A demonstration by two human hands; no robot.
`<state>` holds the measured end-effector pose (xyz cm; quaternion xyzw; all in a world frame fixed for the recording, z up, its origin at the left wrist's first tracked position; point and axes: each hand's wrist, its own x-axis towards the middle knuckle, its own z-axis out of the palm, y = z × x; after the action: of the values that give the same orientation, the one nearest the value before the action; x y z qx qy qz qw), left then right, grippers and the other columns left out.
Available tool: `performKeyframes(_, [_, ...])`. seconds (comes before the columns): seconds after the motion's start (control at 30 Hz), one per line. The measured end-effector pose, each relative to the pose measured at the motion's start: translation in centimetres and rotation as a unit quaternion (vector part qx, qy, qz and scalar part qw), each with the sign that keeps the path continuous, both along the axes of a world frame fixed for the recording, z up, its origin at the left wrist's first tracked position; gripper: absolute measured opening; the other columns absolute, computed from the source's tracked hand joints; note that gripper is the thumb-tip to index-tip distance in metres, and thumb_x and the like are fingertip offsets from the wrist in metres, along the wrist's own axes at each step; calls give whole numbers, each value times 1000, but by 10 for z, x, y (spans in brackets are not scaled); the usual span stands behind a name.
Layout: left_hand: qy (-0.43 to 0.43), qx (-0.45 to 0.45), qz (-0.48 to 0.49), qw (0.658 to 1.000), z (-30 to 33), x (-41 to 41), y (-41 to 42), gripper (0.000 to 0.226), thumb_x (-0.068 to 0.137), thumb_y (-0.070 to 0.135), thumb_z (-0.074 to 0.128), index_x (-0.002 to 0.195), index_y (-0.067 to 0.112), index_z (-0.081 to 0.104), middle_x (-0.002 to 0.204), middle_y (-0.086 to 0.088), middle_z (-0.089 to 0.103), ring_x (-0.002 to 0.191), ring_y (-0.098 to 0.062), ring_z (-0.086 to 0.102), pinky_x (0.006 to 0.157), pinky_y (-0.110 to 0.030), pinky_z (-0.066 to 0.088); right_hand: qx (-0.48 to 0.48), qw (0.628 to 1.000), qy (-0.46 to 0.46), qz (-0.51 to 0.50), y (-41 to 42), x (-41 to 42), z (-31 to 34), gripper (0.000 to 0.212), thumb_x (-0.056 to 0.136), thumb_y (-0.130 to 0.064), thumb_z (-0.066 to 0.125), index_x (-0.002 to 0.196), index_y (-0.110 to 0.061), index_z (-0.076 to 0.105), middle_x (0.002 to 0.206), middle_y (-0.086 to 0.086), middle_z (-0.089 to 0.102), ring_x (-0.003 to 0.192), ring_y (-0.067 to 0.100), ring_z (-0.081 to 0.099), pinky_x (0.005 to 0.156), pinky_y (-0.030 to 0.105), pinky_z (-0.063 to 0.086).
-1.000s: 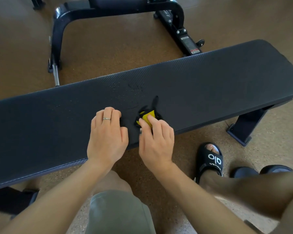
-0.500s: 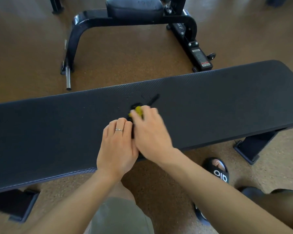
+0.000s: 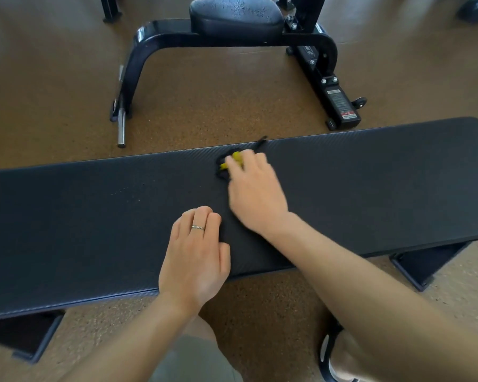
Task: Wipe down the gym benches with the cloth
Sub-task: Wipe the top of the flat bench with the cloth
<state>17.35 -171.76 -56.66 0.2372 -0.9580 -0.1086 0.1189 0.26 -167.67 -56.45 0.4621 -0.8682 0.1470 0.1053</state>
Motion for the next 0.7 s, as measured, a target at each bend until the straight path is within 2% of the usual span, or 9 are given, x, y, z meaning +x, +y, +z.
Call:
performKeyframes(0.1, [-8,-8,-1,1000,0,0,0,29,90,20,41,110,9,58,119,-10,58,113,-32,53,99,-48,48,-17,997,-26,77,-13,13,1,42,97,-17,52,136,-8,62,126,14,60,102,30,53,84,41,48])
performKeyframes(0.2, [-5,-12,-9,1000,-1,1,0,27,88,17,44,109,8,58,118,-10,57,112,-33,53,99,-48,47,-16,994,7,105,-6,-26,3,39,93,-16,49,126,-10,68,117,14,62,95,34,54,80,44,48])
performKeyframes(0.27, [-1,-9,-7,1000,0,1,-1,27,88,17,43,108,8,58,118,-9,57,112,-32,53,99,-47,48,-10,999,22,22,7,-77,3,35,90,-15,48,116,-9,71,110,16,62,93,39,55,80,46,48])
performKeyframes(0.33, [5,-3,-3,1000,1,0,0,29,89,19,40,109,9,59,118,-9,58,112,-31,54,100,-48,48,19,995,2,-96,21,-114,6,35,94,-16,45,114,-5,71,110,19,60,98,42,54,83,48,46])
performKeyframes(0.4, [8,-5,-7,1000,1,0,1,30,89,19,39,108,8,59,118,-10,58,113,-32,54,100,-49,49,26,985,-11,-172,19,-113,10,36,97,-20,43,110,-2,71,109,20,60,101,41,51,83,48,43])
performKeyframes(0.43, [8,-8,-9,1000,1,0,1,30,88,19,40,108,7,59,117,-10,58,112,-33,54,100,-49,48,19,985,-12,-174,10,-102,13,37,97,-23,42,107,-2,70,109,20,61,102,40,51,83,47,43])
performKeyframes(0.6, [7,-13,-16,1000,3,0,0,28,87,19,42,106,7,59,113,-9,56,109,-33,53,98,-48,46,23,999,-24,-19,-69,-31,19,40,96,-28,41,108,-7,72,109,15,67,102,37,54,77,42,43])
performKeyframes(0.7, [8,-19,-19,1000,1,0,0,30,87,19,41,107,5,60,114,-11,57,109,-34,54,98,-49,47,11,998,-42,49,-83,-22,14,36,98,-26,43,102,-9,75,101,11,67,96,33,54,79,42,46])
